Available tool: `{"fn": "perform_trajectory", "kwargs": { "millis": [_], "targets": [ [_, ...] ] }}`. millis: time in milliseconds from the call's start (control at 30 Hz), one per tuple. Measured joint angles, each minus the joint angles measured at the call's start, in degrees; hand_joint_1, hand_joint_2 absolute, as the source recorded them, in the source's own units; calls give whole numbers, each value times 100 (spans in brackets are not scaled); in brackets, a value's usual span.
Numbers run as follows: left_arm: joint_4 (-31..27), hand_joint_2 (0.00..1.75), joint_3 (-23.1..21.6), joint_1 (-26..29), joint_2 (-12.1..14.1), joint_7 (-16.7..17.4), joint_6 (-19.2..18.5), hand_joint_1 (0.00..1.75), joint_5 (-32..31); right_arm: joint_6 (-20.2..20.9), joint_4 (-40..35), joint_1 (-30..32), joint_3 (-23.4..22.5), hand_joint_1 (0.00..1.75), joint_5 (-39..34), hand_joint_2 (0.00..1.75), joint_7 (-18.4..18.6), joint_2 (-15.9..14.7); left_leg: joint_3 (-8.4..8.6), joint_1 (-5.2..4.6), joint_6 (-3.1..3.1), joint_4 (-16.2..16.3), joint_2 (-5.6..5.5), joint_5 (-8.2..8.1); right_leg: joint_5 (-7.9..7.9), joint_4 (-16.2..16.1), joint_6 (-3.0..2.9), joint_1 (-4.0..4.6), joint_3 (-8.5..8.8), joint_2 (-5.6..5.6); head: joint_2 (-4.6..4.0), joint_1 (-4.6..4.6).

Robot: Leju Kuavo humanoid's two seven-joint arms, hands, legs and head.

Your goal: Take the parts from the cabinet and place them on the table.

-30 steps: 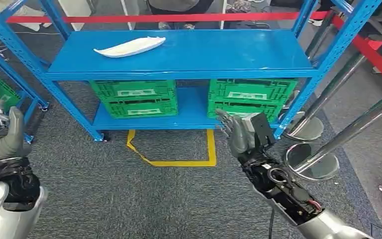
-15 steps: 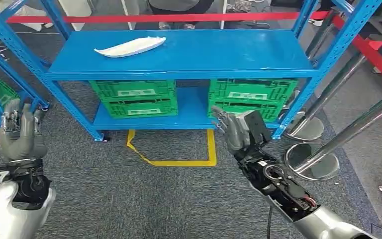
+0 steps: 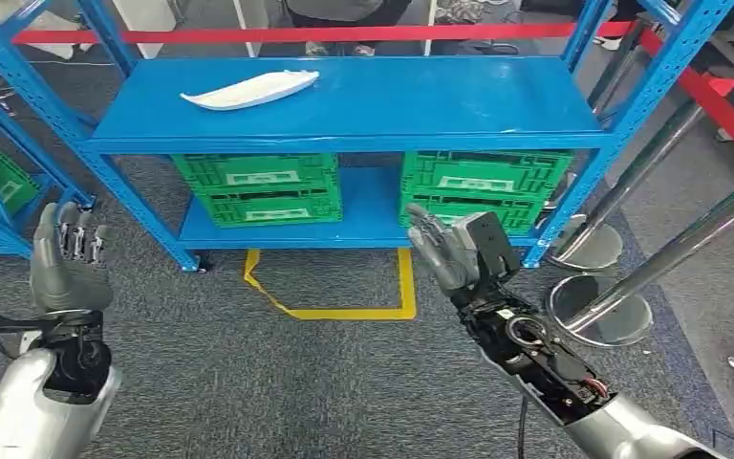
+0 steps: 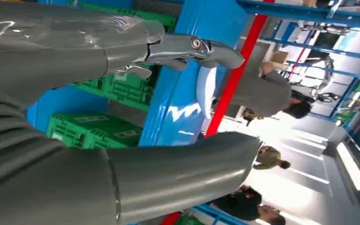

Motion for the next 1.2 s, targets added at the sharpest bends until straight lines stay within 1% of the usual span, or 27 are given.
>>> {"fn": "perform_trajectory", "kwargs": {
  "millis": [233, 300, 333, 533, 833, 1200],
  "targets": [
    [263, 0, -92, -99, -48, -22, -7, 0, 4, 7, 55, 2, -44, 0, 61, 175, -50, 26, 0, 0, 0, 0, 0, 0, 0, 0, 0, 0, 0, 0, 0, -2],
    [315, 0, -103, -126, -52, -22, 41, 0, 4, 22, 74, -1, -57, 0, 63, 175, -61, 55, 0, 0, 0, 0, 0, 0, 0, 0, 0, 0, 1, 1, 0, -6],
    [335, 0, -116, -137, -52, -22, 57, 0, 7, 28, 83, -1, -66, 0, 63, 0, -63, 66, 0, 0, 0, 0, 0, 0, 0, 0, 0, 0, 0, 0, 0, -9],
    [416, 0, -177, -158, -52, 22, 114, 0, 39, 63, 133, -7, -103, 0, 63, 0, -74, 129, -1, 0, 0, -1, 0, 0, 0, 0, 0, 0, 0, 0, 0, -2],
    [472, 0, -177, -158, -46, 63, 142, 0, 127, 107, 195, -32, -114, 0, 41, 0, -105, 136, 0, 0, 0, -1, -1, 0, 0, 0, 0, 0, 1, -1, 0, -2],
    [560, 0, -179, -227, -66, 63, 120, 0, 164, 15, 195, -13, -118, 0, 37, 0, -103, 135, 0, 0, 0, 0, 0, 0, 0, 0, 0, 0, 0, 0, 0, -6]
  ]
}}
